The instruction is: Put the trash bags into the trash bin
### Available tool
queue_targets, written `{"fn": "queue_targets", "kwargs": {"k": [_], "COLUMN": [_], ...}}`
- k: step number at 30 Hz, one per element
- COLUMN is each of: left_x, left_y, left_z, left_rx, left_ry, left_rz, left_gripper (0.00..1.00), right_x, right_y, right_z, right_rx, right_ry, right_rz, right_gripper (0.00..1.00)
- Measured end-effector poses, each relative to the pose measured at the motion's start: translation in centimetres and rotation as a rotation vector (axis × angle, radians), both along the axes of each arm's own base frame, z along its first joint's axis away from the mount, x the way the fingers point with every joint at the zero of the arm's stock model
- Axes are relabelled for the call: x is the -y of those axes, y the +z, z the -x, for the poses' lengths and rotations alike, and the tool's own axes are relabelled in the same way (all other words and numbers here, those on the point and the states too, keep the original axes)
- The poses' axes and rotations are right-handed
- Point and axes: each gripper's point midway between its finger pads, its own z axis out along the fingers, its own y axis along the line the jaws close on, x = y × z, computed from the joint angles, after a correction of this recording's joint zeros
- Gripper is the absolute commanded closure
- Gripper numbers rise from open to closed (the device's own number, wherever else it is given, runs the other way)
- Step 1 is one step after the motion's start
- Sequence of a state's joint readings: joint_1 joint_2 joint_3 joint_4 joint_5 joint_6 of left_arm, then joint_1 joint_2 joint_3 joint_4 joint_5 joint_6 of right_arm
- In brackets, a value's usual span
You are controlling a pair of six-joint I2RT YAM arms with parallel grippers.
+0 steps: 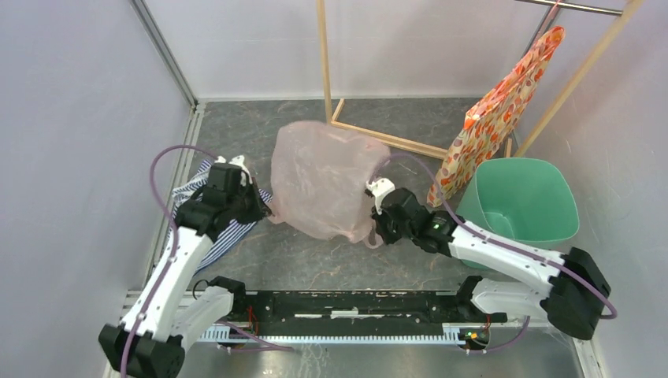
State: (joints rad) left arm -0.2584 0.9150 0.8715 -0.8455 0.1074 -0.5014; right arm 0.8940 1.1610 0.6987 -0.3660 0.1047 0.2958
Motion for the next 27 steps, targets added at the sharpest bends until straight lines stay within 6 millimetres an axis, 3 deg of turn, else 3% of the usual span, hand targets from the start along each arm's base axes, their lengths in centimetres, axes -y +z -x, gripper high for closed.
{"fn": "queue_targets", "kwargs": {"k": [2,7,9,11,16,20,24,27], "left_x": [0.0,0.1,0.0,-0.3,-1.4,-3.2,-5.4,-6.6], "left_y": [2.6,12.4,14.8,16.7,19.4,22.9,26.2,27.5], "left_z": [0.2,-0.7,-0.7,-0.7,-0.8,-0.8,-0.3,0.2], "left_rx": [0.08,0.347,0.408,0.452,0.512,0.599,0.691,0.735], "left_ry": [0.0,0.004,0.009,0.022,0.074,0.157,0.263,0.315], "left_rz": [0.021,0.088,0.1,0.102,0.079,0.048,0.015,0.003], "left_gripper": [0.98,0.98,0.98,0.98,0.98,0.98,0.98,0.98], "right_x": [-0.7,-3.9,-4.1,-4.0,-3.4,-2.7,-1.0,0.7], "right_y": [2.7,15.1,17.6,18.8,18.8,19.8,21.0,20.1], "right_z": [-0.6,-3.3,-3.6,-3.8,-3.6,-3.4,-3.6,-3.6], "right_rx": [0.049,0.266,0.309,0.327,0.311,0.31,0.335,0.33], "right_ry": [-0.005,-0.024,-0.033,-0.042,-0.043,-0.047,-0.098,-0.144], "right_rz": [-0.052,-0.296,-0.339,-0.348,-0.296,-0.274,-0.231,-0.158], "right_gripper": [1.0,1.0,1.0,1.0,0.99,0.98,0.98,0.98]}}
